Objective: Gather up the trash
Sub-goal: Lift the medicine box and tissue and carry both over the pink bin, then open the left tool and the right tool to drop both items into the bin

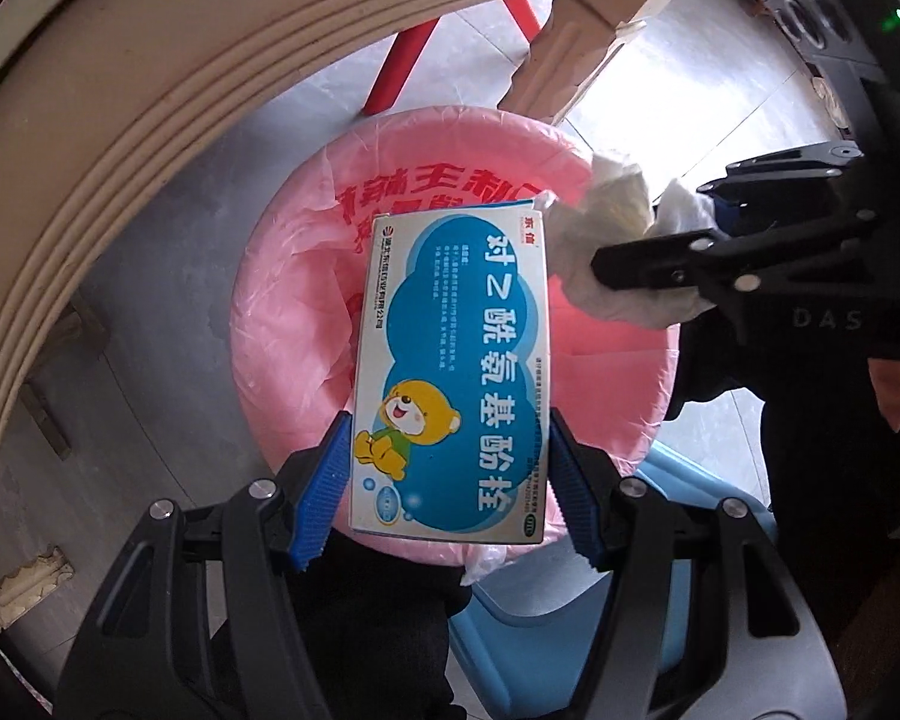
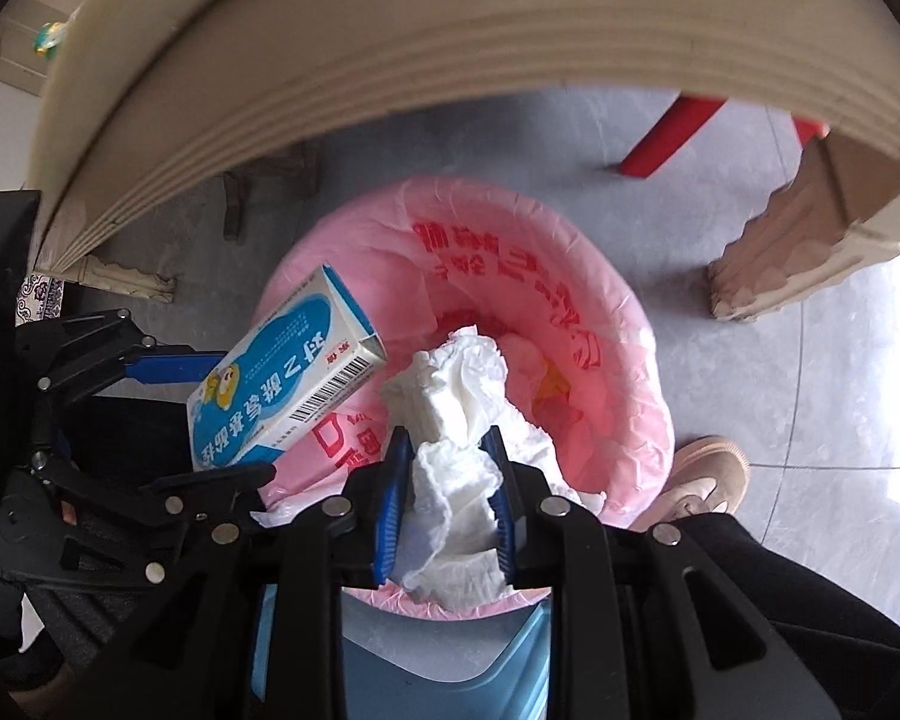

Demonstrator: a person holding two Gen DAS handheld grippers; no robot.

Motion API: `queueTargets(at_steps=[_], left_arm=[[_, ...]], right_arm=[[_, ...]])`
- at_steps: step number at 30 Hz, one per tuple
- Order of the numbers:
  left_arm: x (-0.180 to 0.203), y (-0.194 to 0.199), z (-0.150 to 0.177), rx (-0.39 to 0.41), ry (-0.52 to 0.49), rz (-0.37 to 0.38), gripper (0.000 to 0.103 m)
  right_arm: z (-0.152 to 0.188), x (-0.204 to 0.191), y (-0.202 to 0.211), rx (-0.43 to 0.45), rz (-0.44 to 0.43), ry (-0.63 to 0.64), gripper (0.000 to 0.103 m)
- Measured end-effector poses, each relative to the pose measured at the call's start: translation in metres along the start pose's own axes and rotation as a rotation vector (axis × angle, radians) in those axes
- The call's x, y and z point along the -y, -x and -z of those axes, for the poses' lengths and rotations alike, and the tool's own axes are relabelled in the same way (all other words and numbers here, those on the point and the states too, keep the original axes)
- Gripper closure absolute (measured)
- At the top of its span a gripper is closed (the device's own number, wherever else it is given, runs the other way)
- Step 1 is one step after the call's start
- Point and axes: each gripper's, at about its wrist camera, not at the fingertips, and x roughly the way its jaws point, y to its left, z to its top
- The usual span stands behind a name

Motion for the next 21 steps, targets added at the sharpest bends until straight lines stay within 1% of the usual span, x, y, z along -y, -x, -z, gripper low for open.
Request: queueTargets(at_steps=[3, 12, 13, 14, 15, 16, 17, 21], left_arm=[[-0.003, -0.002, -0.002, -0.005, 0.01, 0.001, 0.041], [-0.003, -0.004, -0.003, -0.023, 0.012, -0.006, 0.041], [-0.002, -0.003, -0.003, -0.021, 0.012, -0.004, 0.041], [-0.002, -0.004, -0.004, -0.018, 0.012, -0.006, 0.041], [-0.003, -0.003, -0.004, -0.015, 0.013, -0.009, 0.041], [-0.003, -0.002, -0.005, -0.013, 0.019, -0.008, 0.041], [-0.006, -0.001, -0.006, -0.011, 0.03, -0.002, 0.041], [-0.013, 0.003, -0.008, -0.003, 0.06, 0.005, 0.041]], right_arm=[[-0.001, 0.002, -0.006, -0.014, -0.016, -0.008, 0.078], [-0.001, -0.005, -0.016, -0.029, -0.016, 0.011, 0.077], [-0.001, -0.005, -0.017, -0.029, -0.018, 0.011, 0.073], [-0.002, -0.006, -0.017, -0.028, -0.018, 0.01, 0.065], [-0.002, -0.006, -0.017, -0.022, -0.008, 0.006, 0.06], [-0.002, -0.006, -0.017, -0.017, 0.0, 0.003, 0.045], [-0.002, -0.006, -0.016, -0.009, 0.004, 0.002, 0.036], [-0.004, -0.004, -0.011, 0.013, 0.002, -0.004, 0.036]])
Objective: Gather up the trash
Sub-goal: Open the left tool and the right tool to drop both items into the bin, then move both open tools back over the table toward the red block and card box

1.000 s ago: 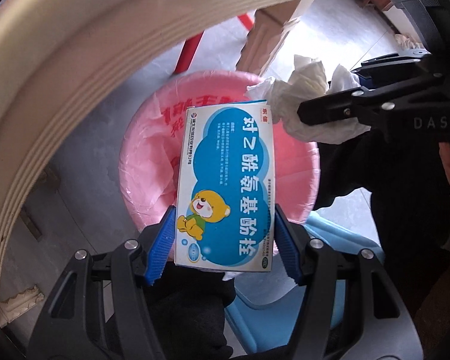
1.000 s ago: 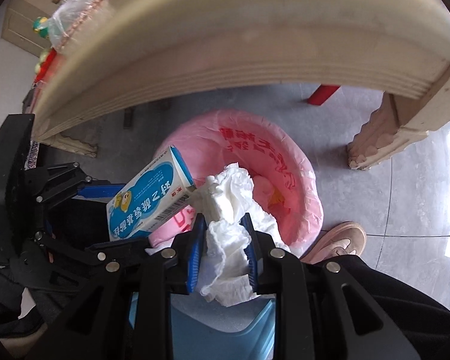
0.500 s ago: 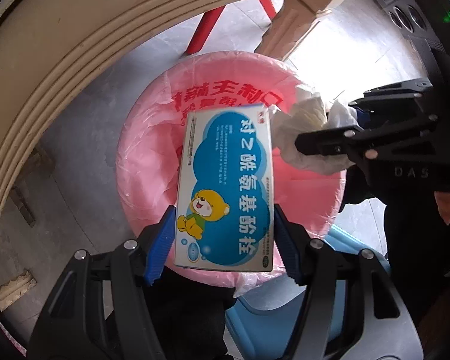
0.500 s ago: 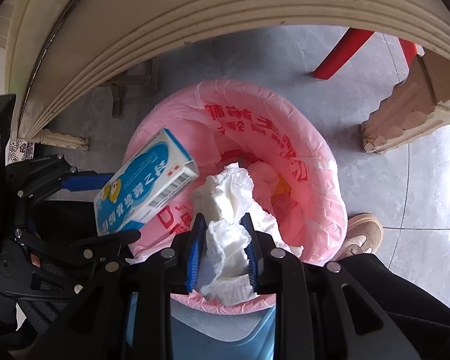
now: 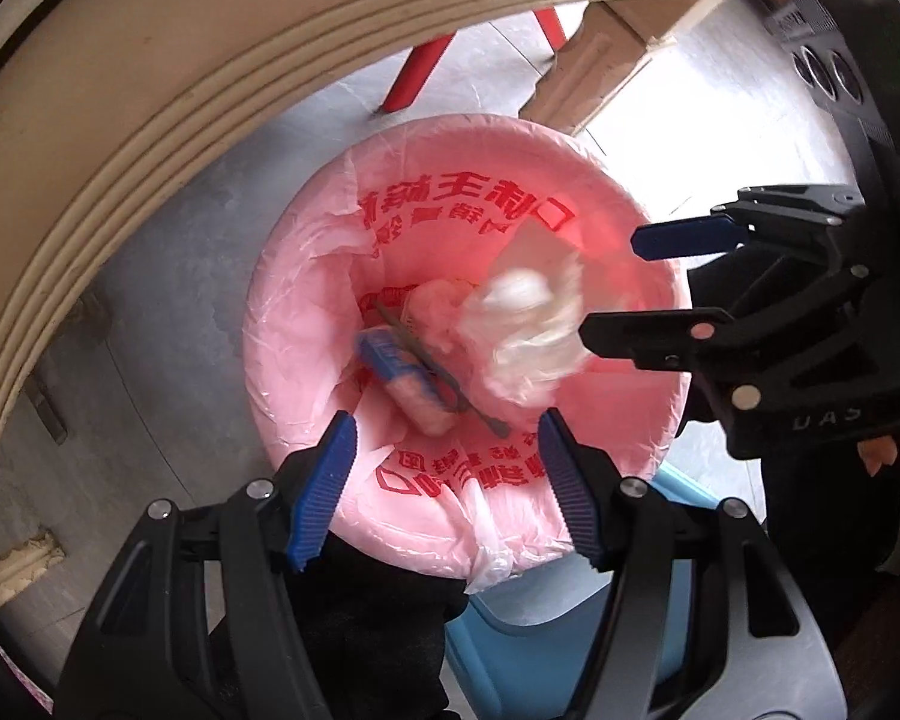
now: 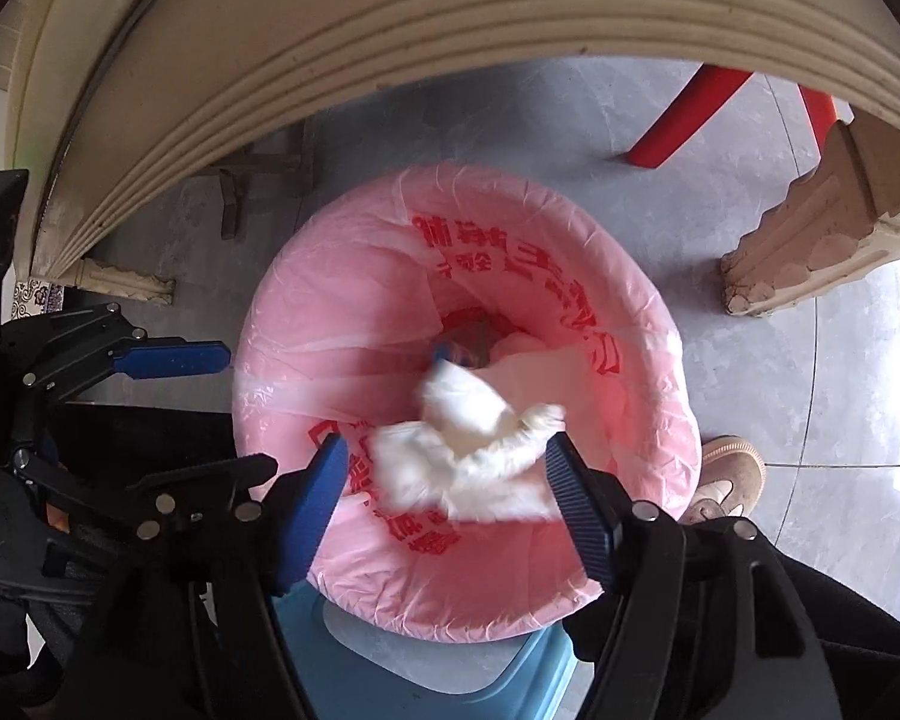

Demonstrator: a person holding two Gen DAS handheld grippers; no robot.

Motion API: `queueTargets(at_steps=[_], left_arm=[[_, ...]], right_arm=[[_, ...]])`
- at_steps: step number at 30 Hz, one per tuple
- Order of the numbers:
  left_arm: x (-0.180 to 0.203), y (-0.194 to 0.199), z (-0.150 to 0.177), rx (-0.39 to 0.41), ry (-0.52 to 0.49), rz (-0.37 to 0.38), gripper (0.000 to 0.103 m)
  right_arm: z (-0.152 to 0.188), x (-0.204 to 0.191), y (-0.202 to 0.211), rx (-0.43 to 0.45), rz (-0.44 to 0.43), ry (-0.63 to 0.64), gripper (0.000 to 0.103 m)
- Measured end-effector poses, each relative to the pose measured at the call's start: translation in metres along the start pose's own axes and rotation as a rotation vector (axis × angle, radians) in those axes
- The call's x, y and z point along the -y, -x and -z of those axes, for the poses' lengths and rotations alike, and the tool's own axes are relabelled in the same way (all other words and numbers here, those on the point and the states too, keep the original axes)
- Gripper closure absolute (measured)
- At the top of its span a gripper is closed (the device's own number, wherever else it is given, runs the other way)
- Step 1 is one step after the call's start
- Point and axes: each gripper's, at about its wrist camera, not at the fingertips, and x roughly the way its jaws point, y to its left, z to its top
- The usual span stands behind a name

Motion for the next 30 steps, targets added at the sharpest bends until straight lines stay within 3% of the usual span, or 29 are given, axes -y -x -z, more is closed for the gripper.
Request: queueTargets(at_steps=[9, 14, 17, 22, 25, 27, 30], left_arm=[[0.002, -0.001, -0.001, -0.004, -0.01, -0.015, 0.04], [0.008, 0.01, 0.004, 0.0, -0.022, -0.076, 0.034], [0.016, 0.036, 0.012, 0.028, -0.036, -0.085, 0.033], [0.031, 0.096, 0.012, 0.046, -0.061, -0.193, 0.029], [0.033, 0.144, -0.004, 0.073, -0.045, -0.252, 0.025], [0.027, 0.177, -0.02, 0.109, 0.005, -0.242, 0.024], [0.019, 0.216, -0.043, 0.178, 0.056, -0.235, 0.022]], right_arm=[[0.0, 0.003, -0.001, -0.004, -0.007, -0.011, 0.036], [0.002, 0.001, 0.011, 0.007, 0.004, -0.003, 0.036], [0.005, -0.012, 0.041, 0.05, 0.011, 0.04, 0.036], [0.008, -0.045, 0.107, 0.128, 0.026, 0.174, 0.036], [0.002, -0.064, 0.161, 0.197, 0.051, 0.266, 0.032], [-0.007, -0.069, 0.192, 0.247, 0.063, 0.294, 0.026], [-0.023, -0.067, 0.231, 0.315, 0.083, 0.296, 0.026]])
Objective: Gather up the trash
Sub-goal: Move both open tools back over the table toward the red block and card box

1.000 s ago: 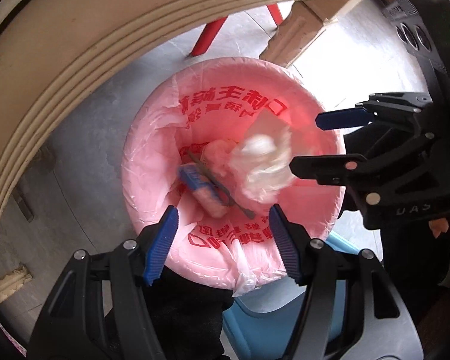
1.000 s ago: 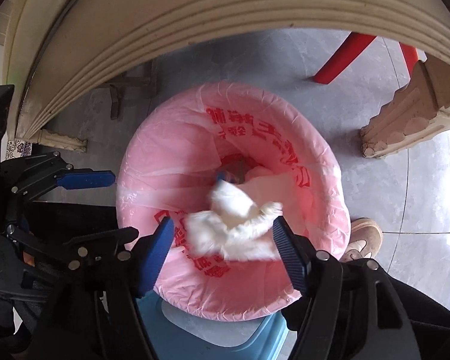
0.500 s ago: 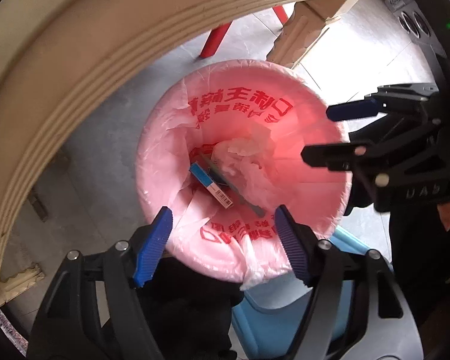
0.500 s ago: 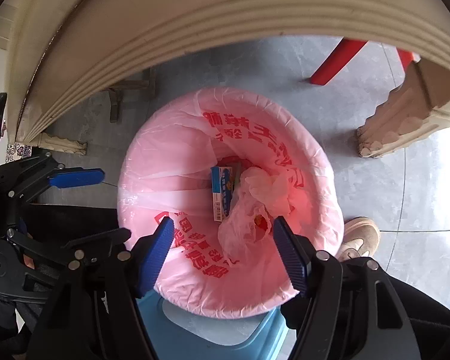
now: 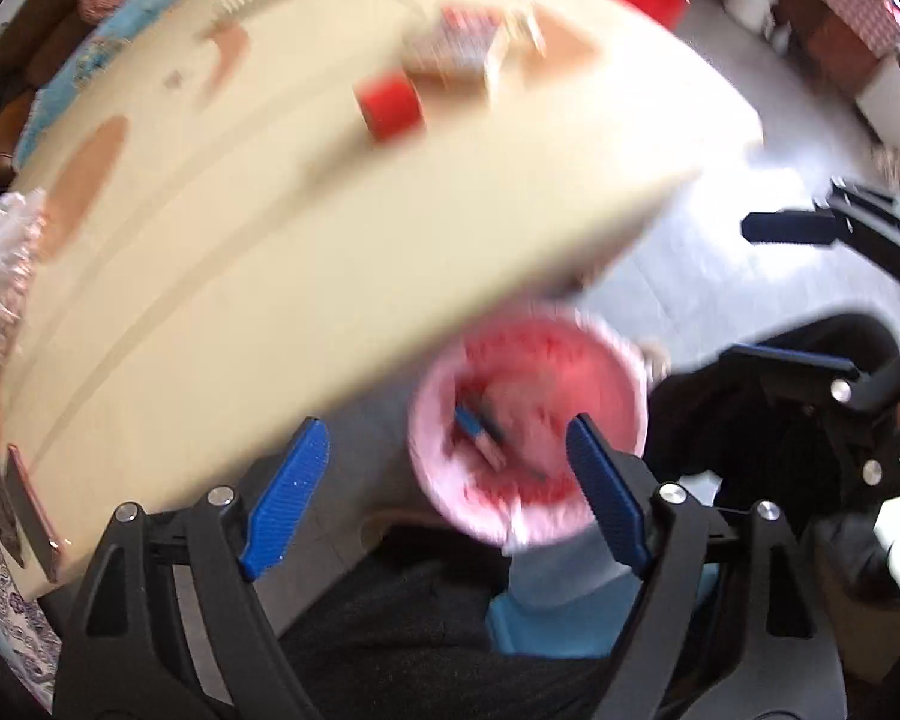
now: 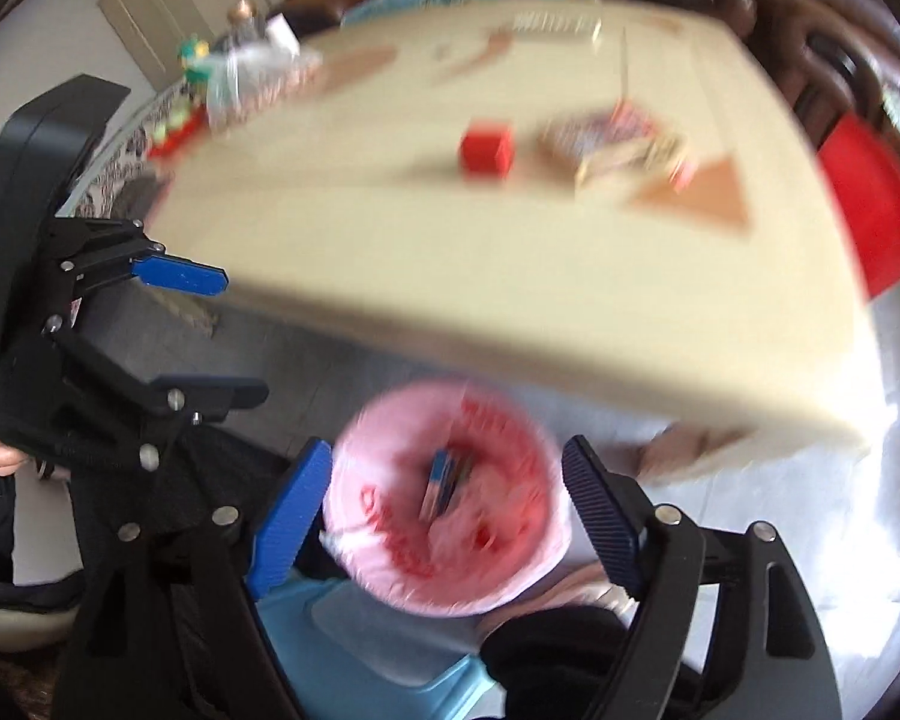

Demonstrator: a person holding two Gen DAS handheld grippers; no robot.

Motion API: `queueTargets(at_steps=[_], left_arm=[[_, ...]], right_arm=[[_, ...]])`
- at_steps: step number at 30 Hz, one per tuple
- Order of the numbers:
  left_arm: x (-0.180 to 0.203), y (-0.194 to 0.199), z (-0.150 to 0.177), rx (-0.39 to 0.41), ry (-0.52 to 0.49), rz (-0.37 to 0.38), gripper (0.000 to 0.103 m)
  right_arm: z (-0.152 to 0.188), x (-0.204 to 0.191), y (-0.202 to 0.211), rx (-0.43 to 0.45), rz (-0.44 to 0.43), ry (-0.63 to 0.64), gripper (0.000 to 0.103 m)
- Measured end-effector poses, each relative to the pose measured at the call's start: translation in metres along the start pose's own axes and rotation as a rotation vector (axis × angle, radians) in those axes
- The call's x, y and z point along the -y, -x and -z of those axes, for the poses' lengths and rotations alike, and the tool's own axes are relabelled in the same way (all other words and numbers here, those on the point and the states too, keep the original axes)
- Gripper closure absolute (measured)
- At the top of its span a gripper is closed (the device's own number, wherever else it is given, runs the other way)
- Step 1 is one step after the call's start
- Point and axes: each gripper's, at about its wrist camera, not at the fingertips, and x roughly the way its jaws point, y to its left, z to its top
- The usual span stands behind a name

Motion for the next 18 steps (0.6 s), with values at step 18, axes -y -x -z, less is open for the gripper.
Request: queueTargets(at_steps=[18], left_arm=[[-0.031, -0.016, -0.129, -0.122, 0.154, -0.024, 0.022]], right_arm=[[-0.131, 0.097, 0.02, -0.063, -0.012, -0.299, 0.022]])
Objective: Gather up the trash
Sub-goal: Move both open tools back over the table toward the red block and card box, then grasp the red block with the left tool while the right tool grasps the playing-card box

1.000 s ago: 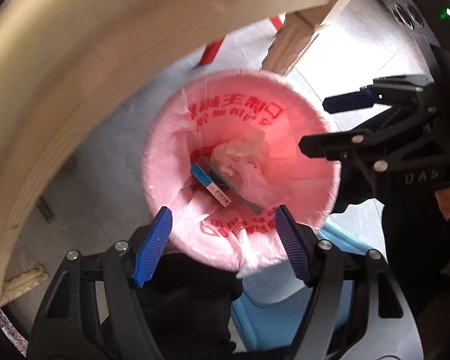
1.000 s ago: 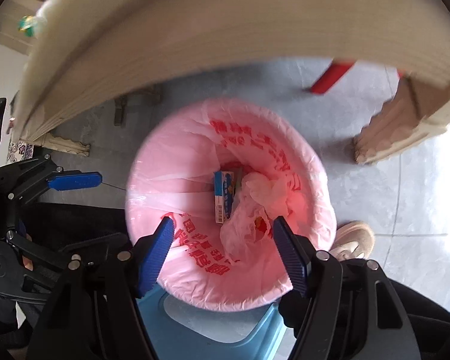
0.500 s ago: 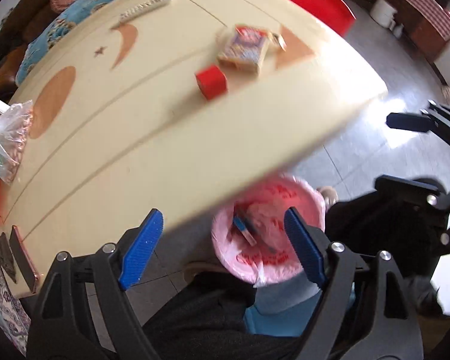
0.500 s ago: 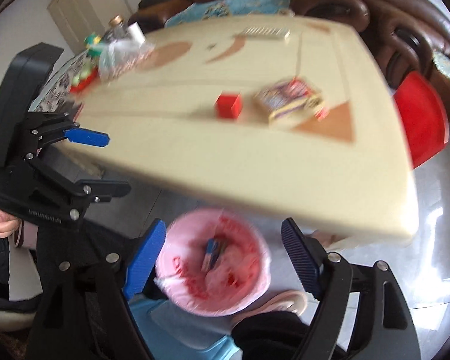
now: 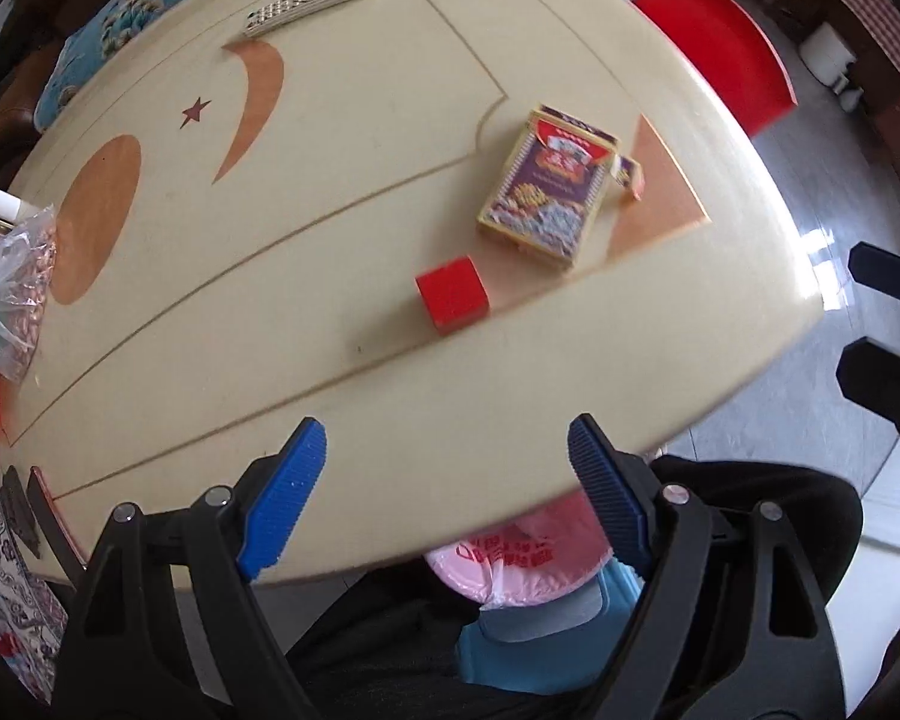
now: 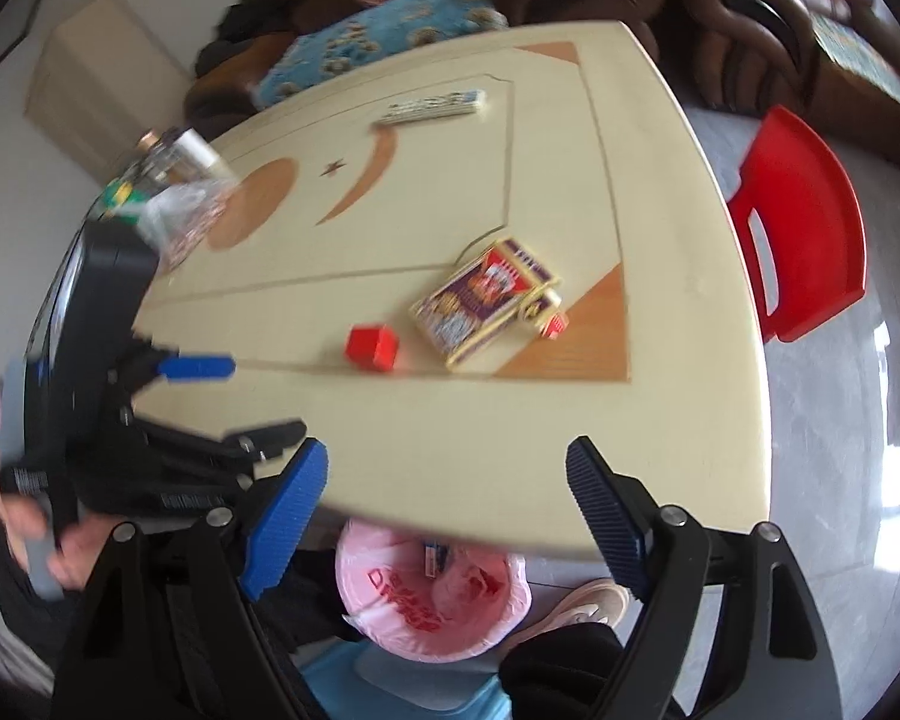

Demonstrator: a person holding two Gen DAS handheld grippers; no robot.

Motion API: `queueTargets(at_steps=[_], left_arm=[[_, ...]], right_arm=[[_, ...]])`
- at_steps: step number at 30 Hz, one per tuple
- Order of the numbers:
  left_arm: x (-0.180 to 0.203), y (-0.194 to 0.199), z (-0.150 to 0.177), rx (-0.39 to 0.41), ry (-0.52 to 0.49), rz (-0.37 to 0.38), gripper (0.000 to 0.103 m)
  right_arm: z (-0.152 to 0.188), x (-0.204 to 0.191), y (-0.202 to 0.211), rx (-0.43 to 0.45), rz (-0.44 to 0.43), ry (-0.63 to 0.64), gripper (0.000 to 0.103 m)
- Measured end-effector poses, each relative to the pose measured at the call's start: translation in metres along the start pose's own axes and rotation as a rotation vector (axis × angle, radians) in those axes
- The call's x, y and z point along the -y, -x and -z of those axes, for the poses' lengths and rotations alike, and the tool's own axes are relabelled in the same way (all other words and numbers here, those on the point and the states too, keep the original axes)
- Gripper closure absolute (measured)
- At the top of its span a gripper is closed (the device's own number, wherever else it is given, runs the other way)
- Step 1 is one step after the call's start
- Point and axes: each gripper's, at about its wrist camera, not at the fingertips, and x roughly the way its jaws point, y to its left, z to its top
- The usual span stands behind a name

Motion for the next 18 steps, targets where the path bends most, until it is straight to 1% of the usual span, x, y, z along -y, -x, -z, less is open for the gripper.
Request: queueTargets(at_steps=[2, 3, 5, 8, 10, 13, 16, 18], left_arm=[[-0.002, -0.007, -0.012, -0.01, 0.017, 0.0, 0.022], [-0.003, -0.009, -0.016, -0.011, 0.026, 0.009, 0.022], [-0.005, -0.014, -0.025, -0.007, 0.046, 0.03, 0.022], [-0.006, -0.021, -0.033, -0.006, 0.061, 0.048, 0.022], [-0.007, -0.028, -0.037, -0.006, 0.072, 0.04, 0.022], [-0.01, -0.039, -0.045, -0.017, 0.098, 0.077, 0.022], [-0.015, -0.047, -0.047, -0.024, 0.133, 0.102, 0.022], [-0.018, -0.053, -0.048, -0.032, 0.145, 0.107, 0.022]], right_arm=[[-0.015, 0.01, -0.012, -0.042, -0.02, -0.08, 0.022], [-0.025, 0.018, -0.022, -0.071, -0.036, -0.155, 0.022], [-0.035, 0.028, -0.035, -0.102, -0.038, -0.234, 0.022], [-0.049, 0.036, -0.05, -0.12, -0.033, -0.313, 0.022], [-0.056, 0.038, -0.061, -0.139, -0.023, -0.34, 0.022], [-0.065, 0.038, -0.082, -0.187, -0.013, -0.381, 0.022], [-0.073, 0.038, -0.101, -0.215, -0.026, -0.433, 0.022], [-0.076, 0.036, -0.113, -0.241, -0.017, -0.457, 0.022]])
